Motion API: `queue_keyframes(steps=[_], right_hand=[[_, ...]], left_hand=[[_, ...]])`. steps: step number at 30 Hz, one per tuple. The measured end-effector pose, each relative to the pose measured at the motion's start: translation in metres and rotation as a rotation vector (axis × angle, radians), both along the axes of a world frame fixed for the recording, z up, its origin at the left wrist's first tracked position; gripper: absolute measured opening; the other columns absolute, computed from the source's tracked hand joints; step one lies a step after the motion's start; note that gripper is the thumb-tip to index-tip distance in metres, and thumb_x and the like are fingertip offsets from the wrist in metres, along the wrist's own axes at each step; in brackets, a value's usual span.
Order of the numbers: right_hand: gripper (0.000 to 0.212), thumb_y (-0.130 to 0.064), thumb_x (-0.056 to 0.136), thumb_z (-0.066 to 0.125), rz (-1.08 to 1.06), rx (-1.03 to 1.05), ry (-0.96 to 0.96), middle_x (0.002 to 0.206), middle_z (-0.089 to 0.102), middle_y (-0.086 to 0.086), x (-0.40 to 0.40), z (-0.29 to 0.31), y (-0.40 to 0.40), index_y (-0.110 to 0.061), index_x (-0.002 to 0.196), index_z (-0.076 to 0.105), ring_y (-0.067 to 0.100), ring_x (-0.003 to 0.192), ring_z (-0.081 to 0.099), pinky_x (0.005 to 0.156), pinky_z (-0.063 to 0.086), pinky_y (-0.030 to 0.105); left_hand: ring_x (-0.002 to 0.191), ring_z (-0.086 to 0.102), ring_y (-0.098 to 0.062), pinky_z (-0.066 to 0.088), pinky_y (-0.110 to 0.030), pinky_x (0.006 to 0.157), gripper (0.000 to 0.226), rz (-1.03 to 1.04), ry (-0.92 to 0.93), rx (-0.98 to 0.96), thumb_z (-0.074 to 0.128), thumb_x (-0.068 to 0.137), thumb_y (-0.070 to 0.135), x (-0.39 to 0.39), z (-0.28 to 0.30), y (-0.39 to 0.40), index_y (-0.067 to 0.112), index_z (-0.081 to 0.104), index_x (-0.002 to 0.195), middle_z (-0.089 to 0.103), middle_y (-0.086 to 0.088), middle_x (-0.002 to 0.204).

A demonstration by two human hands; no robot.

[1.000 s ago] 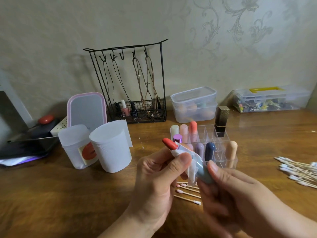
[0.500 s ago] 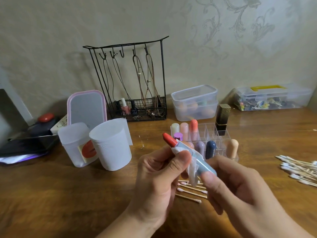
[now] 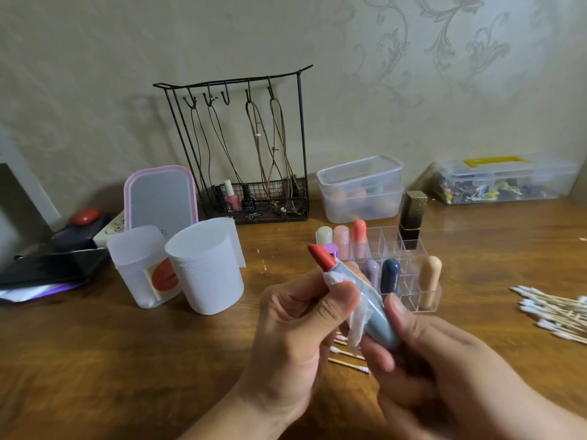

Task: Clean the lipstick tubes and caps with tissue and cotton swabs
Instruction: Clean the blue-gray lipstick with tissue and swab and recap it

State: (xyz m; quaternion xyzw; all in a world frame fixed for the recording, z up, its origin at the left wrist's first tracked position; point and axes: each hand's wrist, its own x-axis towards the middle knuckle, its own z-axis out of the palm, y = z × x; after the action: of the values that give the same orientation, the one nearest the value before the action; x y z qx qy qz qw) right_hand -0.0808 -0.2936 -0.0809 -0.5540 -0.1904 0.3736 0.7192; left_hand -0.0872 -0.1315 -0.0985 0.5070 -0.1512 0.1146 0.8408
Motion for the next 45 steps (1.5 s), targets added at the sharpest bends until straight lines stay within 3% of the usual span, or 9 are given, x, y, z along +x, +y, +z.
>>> queue_keyframes(steps=[3, 8, 13, 15, 20, 27, 36, 40, 45], right_hand=[[0.055, -0.066, 0.059, 0.071, 0.012, -0.003, 0.005, 0.047, 0.03, 0.005, 0.003, -0.004, 0.004, -0.012, 0.062, 0.059, 0.014, 0.034, 0.029, 0.038, 0.025, 0.018], [0.041, -0.07, 0.078, 0.049, -0.35, -0.258, -0.805, 0.049, 0.049, -0.004, 0.003, -0.009, 0.004, -0.032, 0.079, 0.063, 0.005, 0.047, 0.042, 0.049, 0.033, 0.024], [0.054, -0.065, 0.075, 0.062, -0.057, 0.124, 0.205, 0.052, 0.031, 0.005, 0.002, -0.014, 0.008, -0.012, 0.063, 0.058, 0.017, 0.039, 0.031, 0.039, 0.028, 0.022], [0.046, -0.054, 0.092, 0.054, 0.215, 0.304, 0.47, 0.06, 0.039, 0.003, 0.008, -0.015, 0.012, -0.01, 0.079, 0.062, 0.014, 0.047, 0.031, 0.046, 0.034, 0.021], [0.029, -0.036, 0.105, 0.041, 0.267, 0.434, 0.539, 0.073, 0.035, -0.003, 0.021, -0.023, 0.013, -0.012, 0.1, 0.055, 0.012, 0.056, 0.03, 0.054, 0.033, 0.021], [0.044, -0.051, 0.104, 0.034, 0.323, 0.617, 0.417, 0.073, 0.031, -0.002, 0.031, -0.023, 0.01, -0.018, 0.096, 0.063, 0.012, 0.046, 0.026, 0.045, 0.03, 0.023], [0.045, -0.056, 0.083, 0.054, -0.032, 0.192, 0.074, 0.052, 0.038, 0.003, 0.02, -0.023, 0.014, -0.012, 0.074, 0.062, 0.012, 0.035, 0.031, 0.035, 0.029, 0.014], [0.043, -0.05, 0.095, 0.042, -0.054, -0.067, -0.524, 0.049, 0.048, -0.016, 0.017, -0.012, 0.01, -0.028, 0.065, 0.063, 0.002, 0.043, 0.04, 0.044, 0.033, 0.012], [0.028, -0.05, 0.091, 0.061, 0.066, -0.645, -1.186, 0.054, 0.048, -0.01, 0.028, 0.007, -0.019, -0.029, 0.073, 0.063, 0.008, 0.052, 0.045, 0.05, 0.033, 0.018]], left_hand=[[0.072, 0.065, -0.033, 0.055, -0.04, 0.064, 0.034, 0.01, 0.006, 0.008, 0.08, 0.073, 0.033, 0.0, 0.0, 0.0, 0.002, 0.073, 0.085, 0.068, -0.019, 0.083], [0.089, 0.065, -0.024, 0.053, -0.029, 0.076, 0.034, 0.069, -0.001, -0.01, 0.082, 0.068, 0.038, 0.001, 0.002, 0.0, 0.008, 0.076, 0.086, 0.071, -0.01, 0.089], [0.088, 0.062, -0.03, 0.056, -0.035, 0.076, 0.041, 0.013, 0.008, -0.003, 0.084, 0.067, 0.037, -0.001, 0.002, -0.002, 0.007, 0.075, 0.092, 0.043, -0.03, 0.128], [0.082, 0.063, -0.028, 0.057, -0.032, 0.072, 0.038, -0.025, 0.0, 0.021, 0.081, 0.07, 0.038, -0.002, 0.002, 0.001, 0.008, 0.075, 0.093, 0.059, -0.026, 0.122], [0.089, 0.063, -0.007, 0.051, -0.019, 0.077, 0.019, -0.105, -0.051, 0.145, 0.069, 0.079, 0.037, -0.004, 0.005, 0.003, 0.023, 0.076, 0.088, 0.07, 0.006, 0.089], [0.074, 0.059, -0.024, 0.051, -0.027, 0.064, 0.018, 0.054, 0.158, -0.058, 0.054, 0.092, 0.013, 0.0, 0.007, 0.005, 0.016, 0.068, 0.102, 0.061, -0.011, 0.079], [0.052, 0.047, -0.002, 0.035, -0.009, 0.047, 0.028, 0.106, 0.125, 0.323, 0.065, 0.08, 0.039, -0.008, 0.005, -0.01, 0.017, 0.075, 0.094, 0.056, 0.007, 0.06], [0.049, 0.058, -0.005, 0.043, -0.011, 0.044, 0.028, 0.03, 0.173, 0.232, 0.06, 0.085, 0.021, -0.01, 0.01, -0.007, -0.006, 0.067, 0.089, 0.064, -0.004, 0.064], [0.055, 0.055, -0.023, 0.048, -0.023, 0.054, 0.025, 0.089, 0.214, 0.454, 0.067, 0.083, 0.041, -0.006, 0.003, -0.004, 0.016, 0.071, 0.086, 0.07, -0.007, 0.08]])
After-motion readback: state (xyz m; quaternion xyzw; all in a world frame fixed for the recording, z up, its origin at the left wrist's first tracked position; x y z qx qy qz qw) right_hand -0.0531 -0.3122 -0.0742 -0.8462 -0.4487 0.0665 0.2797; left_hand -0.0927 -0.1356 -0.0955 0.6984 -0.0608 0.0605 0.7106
